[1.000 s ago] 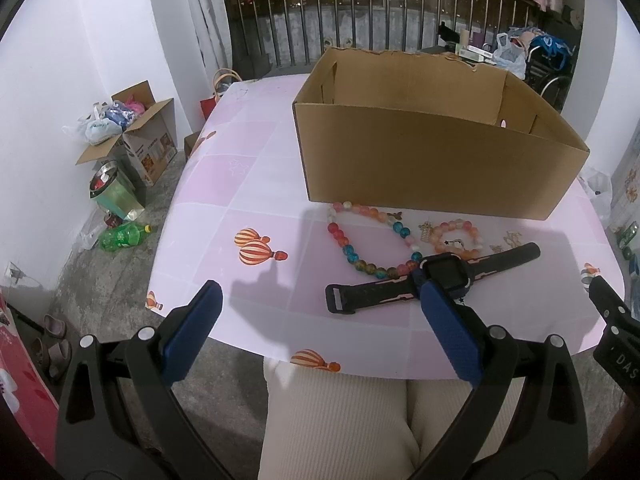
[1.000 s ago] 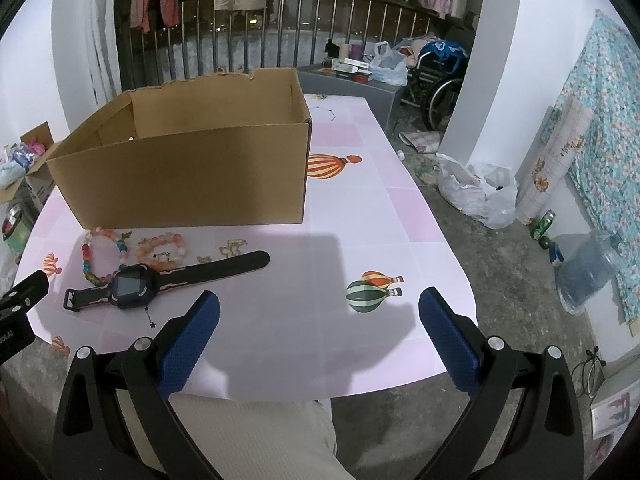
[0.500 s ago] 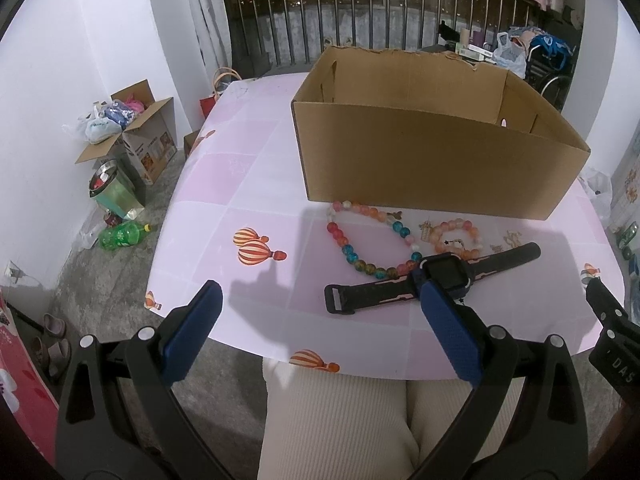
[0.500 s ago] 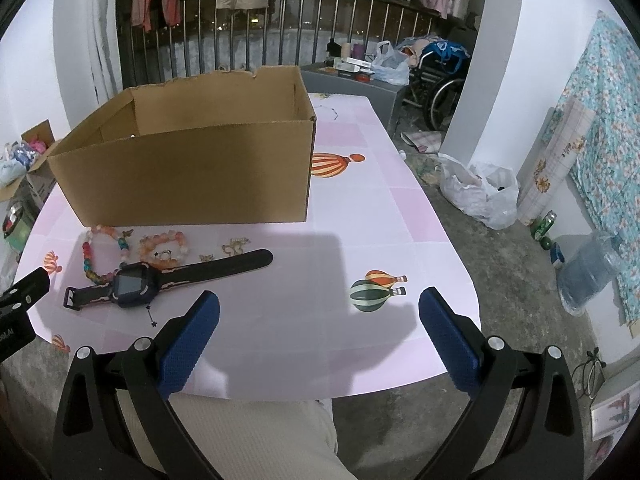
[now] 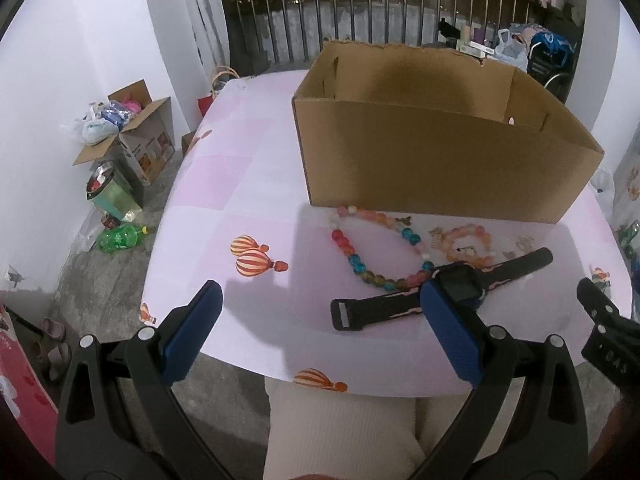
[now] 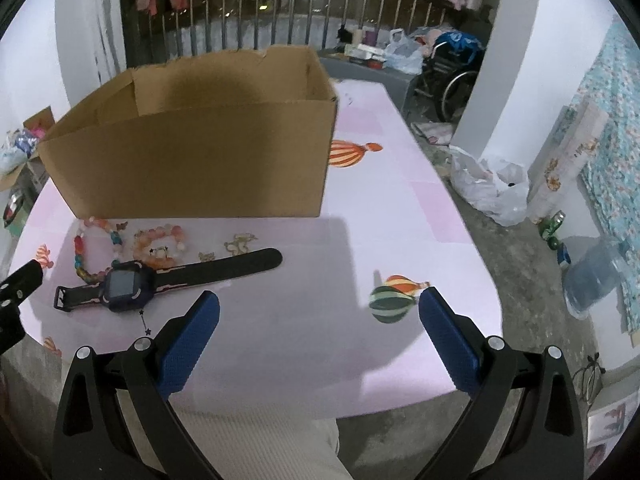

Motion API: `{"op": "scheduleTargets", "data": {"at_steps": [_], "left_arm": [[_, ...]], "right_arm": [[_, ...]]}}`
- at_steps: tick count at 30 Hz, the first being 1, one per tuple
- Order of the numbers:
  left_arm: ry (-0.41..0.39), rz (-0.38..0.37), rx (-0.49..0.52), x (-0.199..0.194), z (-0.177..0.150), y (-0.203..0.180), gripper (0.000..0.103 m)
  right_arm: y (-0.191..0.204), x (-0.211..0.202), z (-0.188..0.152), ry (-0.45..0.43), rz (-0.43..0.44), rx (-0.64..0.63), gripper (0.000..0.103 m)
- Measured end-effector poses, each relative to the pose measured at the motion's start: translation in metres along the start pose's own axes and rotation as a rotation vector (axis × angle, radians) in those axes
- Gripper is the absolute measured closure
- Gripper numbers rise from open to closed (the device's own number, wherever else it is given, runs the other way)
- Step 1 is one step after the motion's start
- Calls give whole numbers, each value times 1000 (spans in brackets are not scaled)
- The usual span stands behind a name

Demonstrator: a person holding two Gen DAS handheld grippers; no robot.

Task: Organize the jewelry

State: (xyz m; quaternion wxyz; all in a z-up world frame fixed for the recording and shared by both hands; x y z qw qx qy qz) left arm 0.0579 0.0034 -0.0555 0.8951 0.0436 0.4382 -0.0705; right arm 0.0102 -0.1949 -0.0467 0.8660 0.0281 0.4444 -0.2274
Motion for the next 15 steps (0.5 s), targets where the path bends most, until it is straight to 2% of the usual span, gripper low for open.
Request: {"op": "scheduleTargets", "data": {"at_steps": [2,5,10,12,15], "left_arm": [[44,-14,-19,10,-4,5,7],[109,-82,-35,23,-13,8,7],[123,-250,-75,32,-23,13,7],[131,-324,-131,33,-26,17,7],[164,-371,-196,35,-28,22,7]], "right_arm": [[2,8,2,18,26,-3,6],[4,18,4,34,78,6,6],[8,27,6,19,112,-26,6],[10,28,7,13,128,-47,6],[12,31,10,5,175,-52,6]]}}
Point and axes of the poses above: each gripper's, at about its wrist camera, not at the fingertips, and x roughly the way its jaws point, y to its left, z to its top, the point moved 6 cm from there along x, roughly the way its jaws point, and after that the axes turned 4 degrees about -z, right-handed, at the moved point
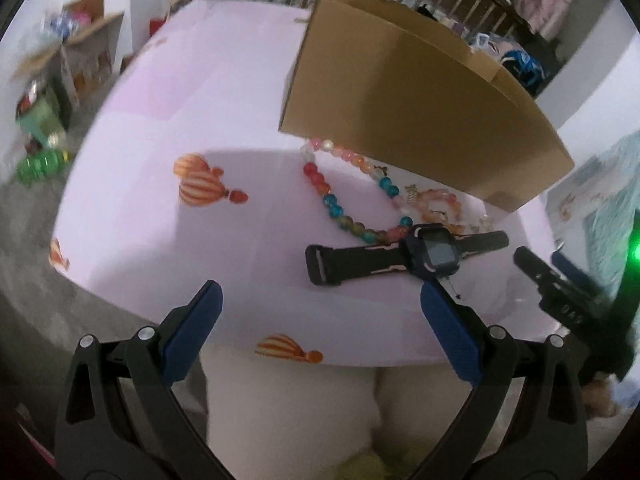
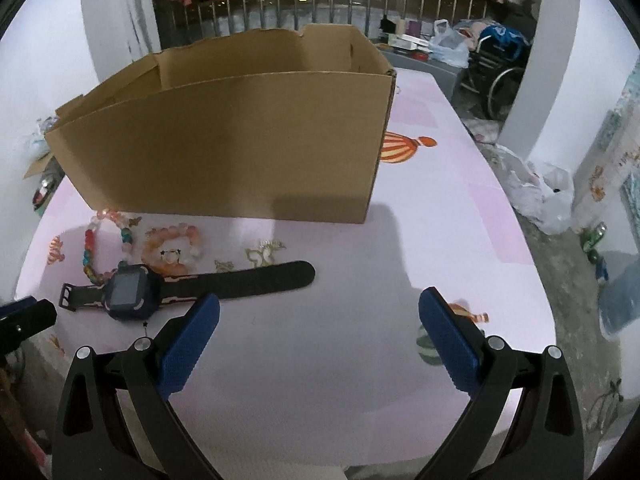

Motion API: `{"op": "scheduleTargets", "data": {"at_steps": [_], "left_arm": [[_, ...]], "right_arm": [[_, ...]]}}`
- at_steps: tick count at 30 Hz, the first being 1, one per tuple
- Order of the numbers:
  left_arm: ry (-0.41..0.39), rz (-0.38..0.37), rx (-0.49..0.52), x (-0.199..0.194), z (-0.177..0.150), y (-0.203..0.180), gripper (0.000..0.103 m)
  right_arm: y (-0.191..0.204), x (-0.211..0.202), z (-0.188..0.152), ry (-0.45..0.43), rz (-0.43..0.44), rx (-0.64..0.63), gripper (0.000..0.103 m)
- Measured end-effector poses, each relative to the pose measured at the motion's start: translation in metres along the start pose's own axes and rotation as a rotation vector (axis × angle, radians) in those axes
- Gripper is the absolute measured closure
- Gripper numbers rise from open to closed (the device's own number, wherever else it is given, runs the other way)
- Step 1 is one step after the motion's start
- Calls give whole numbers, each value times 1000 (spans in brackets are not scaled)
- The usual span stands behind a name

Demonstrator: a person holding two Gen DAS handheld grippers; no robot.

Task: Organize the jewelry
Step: 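Lower the left tool onto the black smartwatch strap and close it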

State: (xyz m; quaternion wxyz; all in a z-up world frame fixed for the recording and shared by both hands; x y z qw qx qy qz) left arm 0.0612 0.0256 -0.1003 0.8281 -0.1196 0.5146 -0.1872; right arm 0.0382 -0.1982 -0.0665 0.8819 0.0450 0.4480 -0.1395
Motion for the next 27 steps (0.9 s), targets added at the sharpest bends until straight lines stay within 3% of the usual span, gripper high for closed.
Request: {"op": "scheduleTargets", "data": {"at_steps": [4,9,15,20,22,24,27], "left_arm": [[-30,-42,-44,2,3,1,7],[-104,58,55,9,15,-3,7],[-107,189,211,18,22,-5,7],[-113,190,217,16,23,-3,8],[-116,184,225,15,23,-3,16],[-104,183,240,19,21,-4,32],[-78,175,249,25,17,-4,45]], "right_arm": [[2,10,3,28,52,-17,6],[0,14,8,30,100,-32,8],[-4,27,8,79,173,-16,18],[-7,32,12,85,209,5,26],[-7,32,12,84,207,0,27],[-6,31,12,81,206,-7,30],[-3,28,12,86,229,-10,33]]}}
Point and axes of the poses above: each gripper's, at about its wrist camera, not at the fingertips, and x roughly the way its jaws point, y to its left, z to its top, the point moved 6 cm from there along x, roughly the way its jaws point, and after that the axes turned 4 degrees about -z, right-handed, at the moved point
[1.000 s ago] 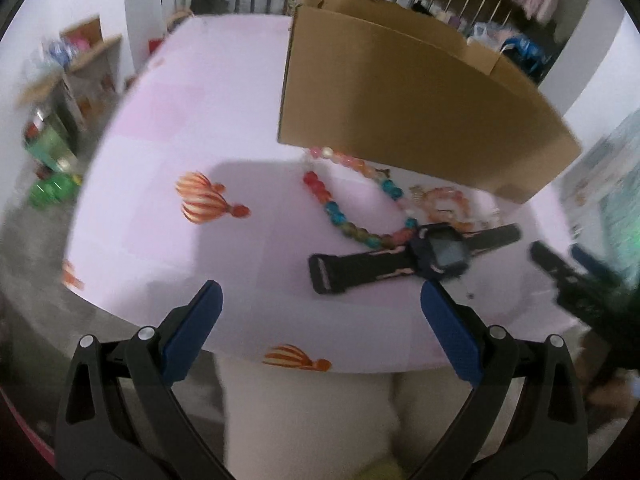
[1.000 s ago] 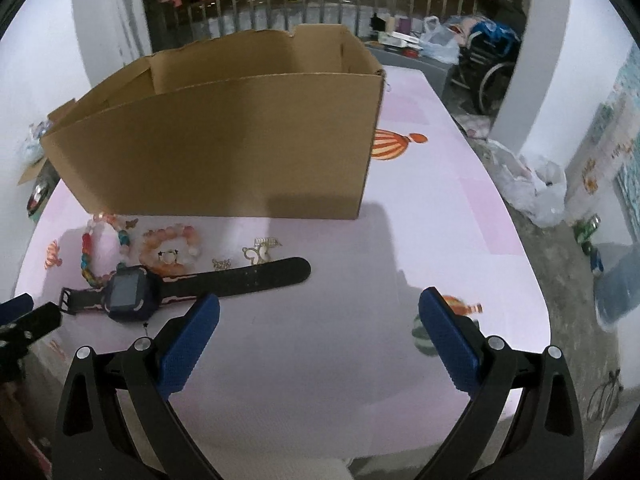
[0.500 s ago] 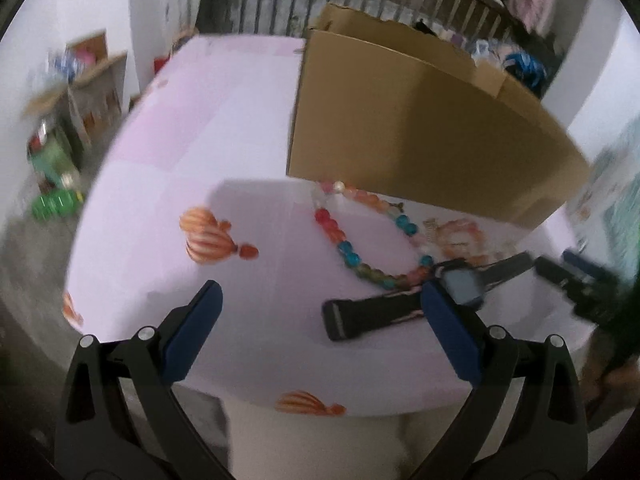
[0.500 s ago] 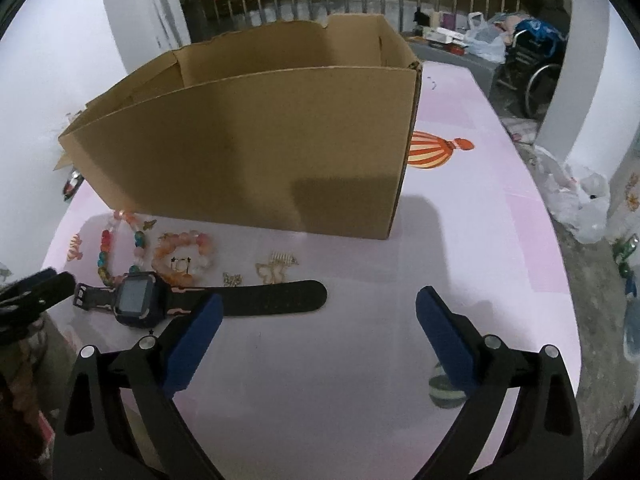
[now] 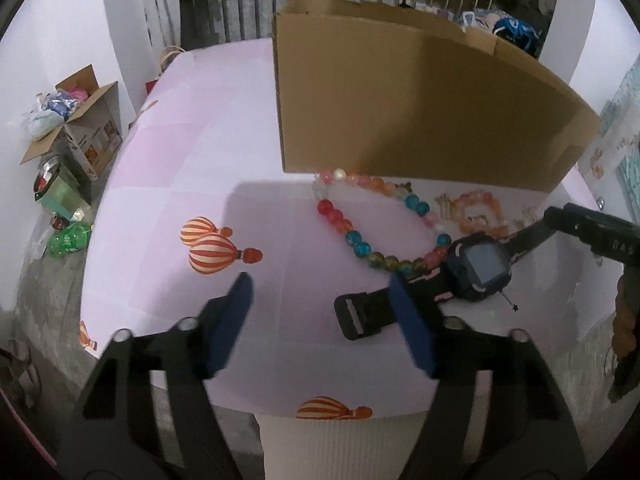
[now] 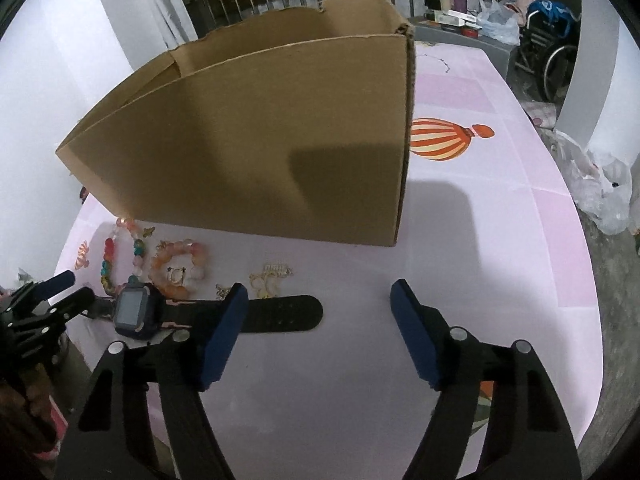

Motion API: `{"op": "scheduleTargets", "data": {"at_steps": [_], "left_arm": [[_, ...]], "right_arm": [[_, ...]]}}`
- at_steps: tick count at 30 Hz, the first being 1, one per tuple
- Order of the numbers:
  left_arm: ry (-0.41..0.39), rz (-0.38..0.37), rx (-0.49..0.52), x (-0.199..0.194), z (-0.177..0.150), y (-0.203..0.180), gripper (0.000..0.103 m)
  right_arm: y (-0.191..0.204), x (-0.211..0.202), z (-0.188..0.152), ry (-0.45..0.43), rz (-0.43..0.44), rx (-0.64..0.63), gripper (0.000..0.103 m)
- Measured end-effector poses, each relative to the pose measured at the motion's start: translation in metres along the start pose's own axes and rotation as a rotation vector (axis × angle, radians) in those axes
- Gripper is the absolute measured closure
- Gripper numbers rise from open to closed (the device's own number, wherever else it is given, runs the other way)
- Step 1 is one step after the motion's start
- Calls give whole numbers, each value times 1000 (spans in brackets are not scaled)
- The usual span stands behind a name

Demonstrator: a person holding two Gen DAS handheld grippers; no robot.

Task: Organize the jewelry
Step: 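Lower the left tool onto the black smartwatch strap and close it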

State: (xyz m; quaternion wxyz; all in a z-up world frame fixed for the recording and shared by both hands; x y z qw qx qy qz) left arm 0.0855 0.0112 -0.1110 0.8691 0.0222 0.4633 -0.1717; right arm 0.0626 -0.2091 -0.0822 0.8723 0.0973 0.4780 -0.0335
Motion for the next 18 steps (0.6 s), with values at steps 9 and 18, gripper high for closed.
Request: {"op": "scheduleTargets", "data": {"at_steps": [9,18], "left_arm": [[2,-49,5,3,-1,-2,66],[19,-93,-24,1,-4,-1,78]], "right_arm": [[1,1,4,39,151,62,40],[-2,2,-2,61,209,132,51]]}}
Point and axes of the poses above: each gripper's, at about its wrist camera, not at the fingertips, and x roughly the way its jaws point, y to its left, z to its top, the point moved 6 cm from there along x, roughly the way its jaws point, and after that the axes turned 4 degrees about -z, right-handed, at the moved point
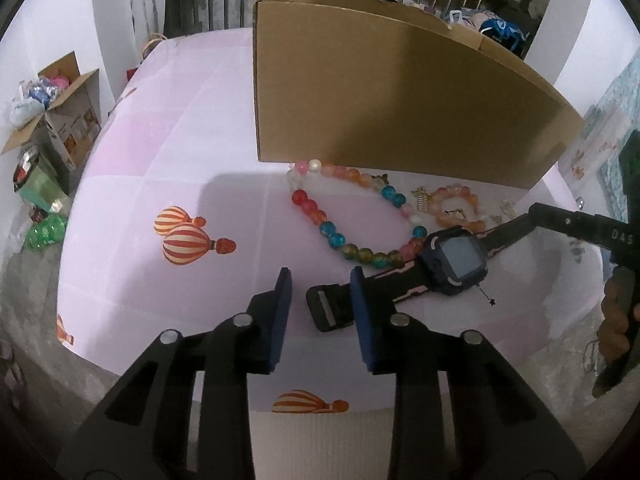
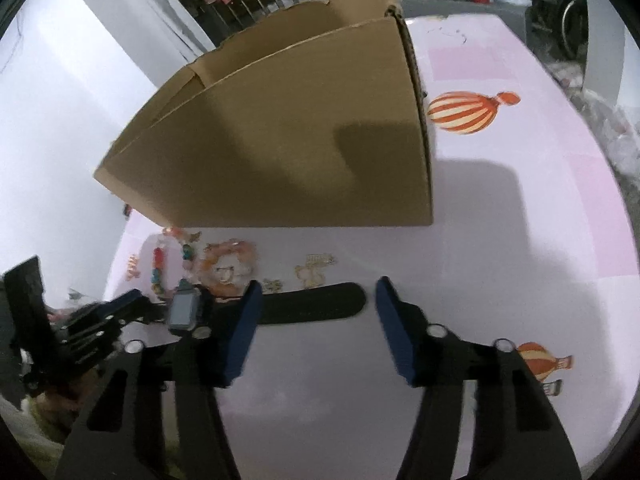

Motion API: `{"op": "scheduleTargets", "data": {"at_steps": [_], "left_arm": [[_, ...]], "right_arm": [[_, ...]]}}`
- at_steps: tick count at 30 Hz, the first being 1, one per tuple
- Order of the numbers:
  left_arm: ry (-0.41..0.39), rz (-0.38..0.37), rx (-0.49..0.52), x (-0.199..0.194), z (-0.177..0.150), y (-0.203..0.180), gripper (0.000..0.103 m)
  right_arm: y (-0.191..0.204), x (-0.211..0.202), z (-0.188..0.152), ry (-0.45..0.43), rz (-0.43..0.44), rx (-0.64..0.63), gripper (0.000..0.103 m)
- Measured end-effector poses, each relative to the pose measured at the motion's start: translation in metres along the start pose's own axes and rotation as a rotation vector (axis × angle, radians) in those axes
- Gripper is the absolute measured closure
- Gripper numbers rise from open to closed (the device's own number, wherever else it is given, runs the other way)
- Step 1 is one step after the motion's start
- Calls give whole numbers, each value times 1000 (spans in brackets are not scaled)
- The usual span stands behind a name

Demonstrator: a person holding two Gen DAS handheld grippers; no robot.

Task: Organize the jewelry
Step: 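Lower the left tool onto the black smartwatch strap and close it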

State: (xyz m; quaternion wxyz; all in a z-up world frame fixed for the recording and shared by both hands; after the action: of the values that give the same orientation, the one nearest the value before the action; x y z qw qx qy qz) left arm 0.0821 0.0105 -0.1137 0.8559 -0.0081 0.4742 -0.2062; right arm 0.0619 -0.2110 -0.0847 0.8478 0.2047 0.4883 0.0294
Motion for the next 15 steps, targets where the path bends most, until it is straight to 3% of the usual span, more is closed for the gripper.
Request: {"op": "scheduleTargets", "data": {"at_steps": [4,9,11,15], "left_arm": [[-2,-3,-5,0,0,-1,83],[-8,4,-6,-1,2,1,84],[-12,6,-4,0,3,0,84],[-19,9,-4,0,3,-2,84]], "right_arm": [[-3,-3,0,1,58,55,56],[-8,-13,5,-25,293,193,57],[-12,-11,5,-19,349,247,57],[-16,5,-2,18,231,237,58]]}}
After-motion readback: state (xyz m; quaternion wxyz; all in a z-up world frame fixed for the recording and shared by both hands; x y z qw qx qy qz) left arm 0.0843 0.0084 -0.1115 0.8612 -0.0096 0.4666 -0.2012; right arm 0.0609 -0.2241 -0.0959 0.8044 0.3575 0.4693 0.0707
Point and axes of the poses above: each gripper's, at about its wrist camera, not at the fingertips, and x roughly the way its jaws point, y to its left, z to its top, the point moved 6 cm from there along x, roughly the way its jaws point, and after that the axes turned 4 degrees about -z, right-handed, at the moved point
